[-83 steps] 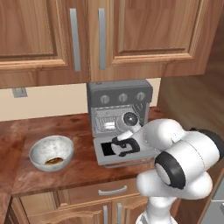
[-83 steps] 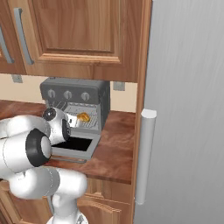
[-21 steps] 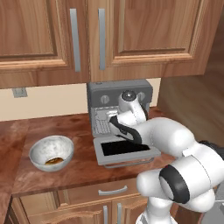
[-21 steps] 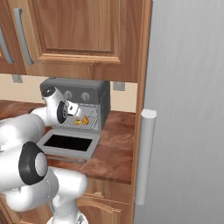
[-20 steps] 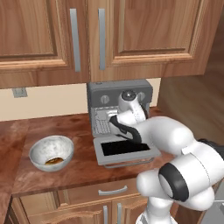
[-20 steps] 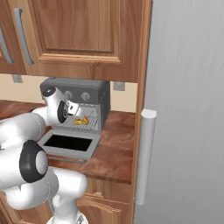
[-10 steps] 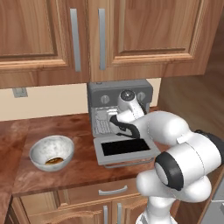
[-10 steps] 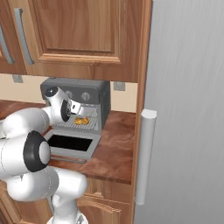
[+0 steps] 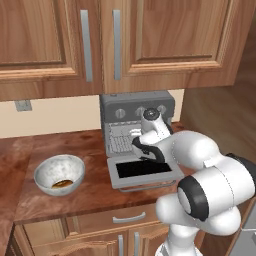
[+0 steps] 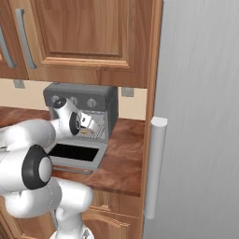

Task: Pick up the heated bread from the toaster oven and place it in the bowl. Then move the bread bowl to the dining counter.

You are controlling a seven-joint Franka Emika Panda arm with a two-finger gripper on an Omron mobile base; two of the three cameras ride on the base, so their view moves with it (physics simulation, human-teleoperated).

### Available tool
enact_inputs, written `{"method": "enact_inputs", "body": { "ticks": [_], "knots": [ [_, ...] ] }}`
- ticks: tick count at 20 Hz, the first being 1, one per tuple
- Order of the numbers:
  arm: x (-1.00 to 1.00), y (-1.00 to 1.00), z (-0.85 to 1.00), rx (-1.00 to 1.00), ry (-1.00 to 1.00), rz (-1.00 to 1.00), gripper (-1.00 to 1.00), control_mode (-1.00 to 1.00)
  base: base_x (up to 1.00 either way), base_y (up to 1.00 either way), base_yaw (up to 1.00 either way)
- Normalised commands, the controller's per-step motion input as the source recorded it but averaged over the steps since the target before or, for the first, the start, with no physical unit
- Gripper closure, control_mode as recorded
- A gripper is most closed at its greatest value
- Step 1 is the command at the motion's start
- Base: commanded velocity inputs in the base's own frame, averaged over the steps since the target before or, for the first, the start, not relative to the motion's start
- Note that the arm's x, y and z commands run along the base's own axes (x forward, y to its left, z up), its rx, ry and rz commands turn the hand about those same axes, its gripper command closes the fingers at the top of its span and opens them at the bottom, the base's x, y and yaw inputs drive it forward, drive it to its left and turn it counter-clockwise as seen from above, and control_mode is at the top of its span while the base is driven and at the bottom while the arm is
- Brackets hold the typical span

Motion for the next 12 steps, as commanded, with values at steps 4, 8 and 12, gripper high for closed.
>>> {"method": "enact_inputs", "body": {
  "ticks": [4,8,12],
  "knots": [
    [0.0,-0.16,-0.17,0.0,0.12,-0.06,-1.0,-1.0,0.0,0.0,0.0],
    [-0.01,0.08,0.0,0.0,-0.01,0.0,-1.0,-1.0,0.0,0.0,0.0],
    [-0.04,0.21,0.24,0.0,-0.13,0.0,-1.0,-1.0,0.0,0.0,0.0]
  ]
}}
